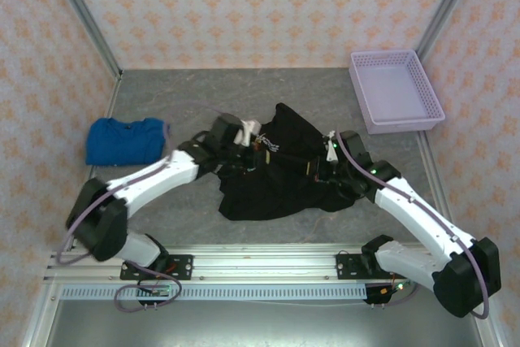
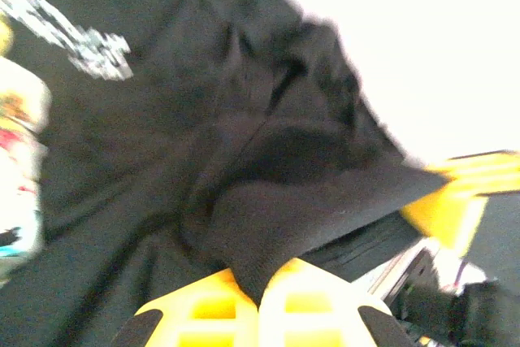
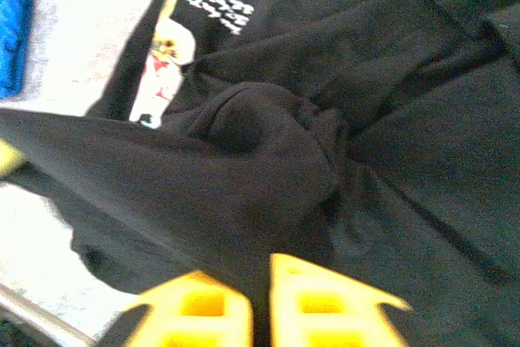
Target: Fold the inside-out t-shirt
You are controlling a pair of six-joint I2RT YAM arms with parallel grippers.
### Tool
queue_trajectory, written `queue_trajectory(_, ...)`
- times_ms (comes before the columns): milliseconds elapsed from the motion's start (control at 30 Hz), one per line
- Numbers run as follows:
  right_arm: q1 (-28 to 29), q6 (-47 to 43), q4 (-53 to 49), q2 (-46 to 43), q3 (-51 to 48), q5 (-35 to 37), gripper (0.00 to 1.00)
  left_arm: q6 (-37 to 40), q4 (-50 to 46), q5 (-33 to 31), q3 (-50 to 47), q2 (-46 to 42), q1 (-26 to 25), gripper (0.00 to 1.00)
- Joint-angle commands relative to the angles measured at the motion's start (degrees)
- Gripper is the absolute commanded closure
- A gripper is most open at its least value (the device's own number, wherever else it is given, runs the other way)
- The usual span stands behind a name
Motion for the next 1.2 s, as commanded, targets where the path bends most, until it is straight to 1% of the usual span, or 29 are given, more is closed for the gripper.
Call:
queue_trajectory(0,0.64,-2.40,-0.49,0.02,5.22,1.11,0.67,1.94,-11.49,-4.52,1.03,-12.13,6.11,1.00)
queue_trajectory(33,0.60,-3.00,-3.23,-0.68,5.82,6.03,0.63,1.95,-14.28,-5.14,0.91,-14.78,8.26,1.00)
queue_trajectory(67,0.24,-3.07,-5.05,-1.18,5.83,10.99,0.60,3.59,-16.23,-5.25,0.70,-16.47,9.89,1.00)
queue_trajectory(100,-0.52,-2.95,-7.57,-0.92,5.74,17.71,0.58,3.81,-18.10,-5.66,0.36,-18.05,11.78,1.00)
queue_trajectory(133,-0.84,-2.96,-9.25,0.03,5.78,22.83,0.56,4.23,-19.38,-5.57,-0.09,-18.99,13.37,1.00)
queue_trajectory(167,-0.85,-3.25,-10.02,1.51,5.95,26.47,0.56,4.30,-20.05,-5.51,-0.46,-19.41,14.28,1.00)
queue_trajectory(233,-0.83,-3.76,-9.54,6.53,6.76,28.73,0.54,4.45,-20.67,-5.00,-1.06,-19.52,15.53,1.00)
queue_trajectory(300,-0.85,-5.21,-7.80,12.02,8.00,29.41,0.44,4.24,-20.24,-4.67,-1.48,-19.28,15.77,1.00)
queue_trajectory(333,-0.85,-6.17,-7.21,14.93,9.04,30.69,0.43,4.22,-20.06,-4.80,-1.49,-19.09,15.75,1.00)
queue_trajectory(433,-0.94,-9.11,-5.20,22.23,11.76,34.83,0.41,4.27,-19.66,-4.24,-1.58,-18.40,15.83,1.00)
queue_trajectory(667,-0.94,-13.61,-4.67,37.27,18.82,42.16,0.42,5.45,-19.86,-4.51,-1.33,-18.16,15.95,1.00)
queue_trajectory(733,-1.11,-14.49,-4.32,41.01,21.27,43.68,0.48,5.89,-20.24,-4.95,-1.32,-18.20,16.16,1.00)
queue_trajectory(833,-1.68,-16.11,-6.51,45.21,25.08,46.63,0.71,6.43,-21.09,-5.80,-1.04,-18.58,17.09,1.00)
queue_trajectory(867,-1.80,-16.50,-7.63,45.60,25.77,47.48,0.76,6.43,-21.22,-5.93,-0.89,-18.84,17.60,1.00)
queue_trajectory(967,-2.41,-17.32,-9.21,43.50,24.94,47.25,0.90,6.43,-21.14,-5.69,-0.47,-19.60,19.21,1.00)
queue_trajectory(1033,-2.73,-17.19,-9.05,40.10,23.07,46.52,1.00,6.51,-21.31,-5.77,0.12,-19.51,19.96,1.00)
queue_trajectory(1067,-3.11,-16.83,-9.04,37.58,22.16,45.96,1.00,6.60,-21.68,-6.04,0.63,-19.44,20.52,1.00)
queue_trajectory(1133,-4.54,-15.88,-8.24,31.24,20.45,42.57,1.00,6.54,-22.23,-6.82,1.85,-19.43,22.22,1.00)
queue_trajectory(1167,-5.98,-15.08,-7.51,27.52,19.60,38.78,1.00,6.23,-22.38,-6.78,2.92,-19.53,23.49,1.00)
